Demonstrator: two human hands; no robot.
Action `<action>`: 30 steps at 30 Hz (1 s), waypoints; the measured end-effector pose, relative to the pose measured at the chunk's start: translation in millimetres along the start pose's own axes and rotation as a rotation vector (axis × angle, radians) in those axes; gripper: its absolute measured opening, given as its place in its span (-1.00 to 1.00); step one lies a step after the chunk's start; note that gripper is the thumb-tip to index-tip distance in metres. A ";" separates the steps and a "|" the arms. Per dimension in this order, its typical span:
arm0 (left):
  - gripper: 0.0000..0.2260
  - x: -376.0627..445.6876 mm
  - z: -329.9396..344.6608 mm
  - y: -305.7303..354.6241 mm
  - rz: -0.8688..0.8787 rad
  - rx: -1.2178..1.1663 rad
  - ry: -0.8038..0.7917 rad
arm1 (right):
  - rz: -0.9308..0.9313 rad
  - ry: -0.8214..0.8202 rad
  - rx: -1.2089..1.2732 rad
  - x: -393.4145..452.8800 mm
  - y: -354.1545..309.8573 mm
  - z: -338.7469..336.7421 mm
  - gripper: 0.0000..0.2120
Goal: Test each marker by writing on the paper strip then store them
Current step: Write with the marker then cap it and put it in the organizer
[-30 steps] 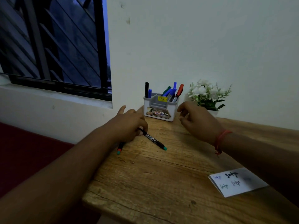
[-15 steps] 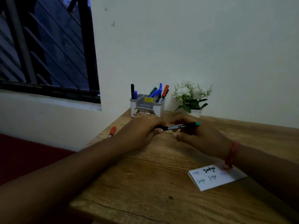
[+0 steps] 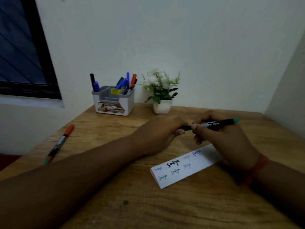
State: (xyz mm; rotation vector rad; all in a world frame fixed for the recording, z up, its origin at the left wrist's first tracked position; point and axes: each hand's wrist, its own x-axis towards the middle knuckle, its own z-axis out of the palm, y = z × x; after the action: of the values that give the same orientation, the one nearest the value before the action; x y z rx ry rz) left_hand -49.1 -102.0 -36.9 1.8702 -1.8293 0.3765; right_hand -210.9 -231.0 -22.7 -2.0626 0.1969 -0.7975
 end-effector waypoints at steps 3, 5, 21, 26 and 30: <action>-0.77 -3.4 5.2 -4.8 0.011 -0.031 0.033 | 0.010 0.004 0.046 -1.8 2.3 -1.1 -0.96; -0.81 -5.4 4.1 -6.5 0.017 -0.067 0.074 | -0.006 -0.013 0.043 -1.4 0.4 1.1 -0.96; -0.65 -7.2 5.3 -5.6 -0.082 -0.284 -0.084 | -0.214 -0.004 -0.181 -7.1 7.1 7.2 -0.93; -0.72 -7.4 3.9 -16.7 -0.189 -0.179 -0.075 | -0.228 0.125 -0.103 -10.3 -15.2 -6.0 -0.92; -0.82 -7.5 9.0 -24.9 -0.254 -0.038 -0.076 | -0.211 0.273 0.069 -5.2 -32.5 -27.7 -0.89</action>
State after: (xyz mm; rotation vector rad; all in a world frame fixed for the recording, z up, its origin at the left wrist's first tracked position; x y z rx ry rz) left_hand -26.3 -100.8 -52.2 2.0834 -1.6068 0.1813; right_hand -236.7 -228.7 11.6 -1.9255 0.1007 -1.2006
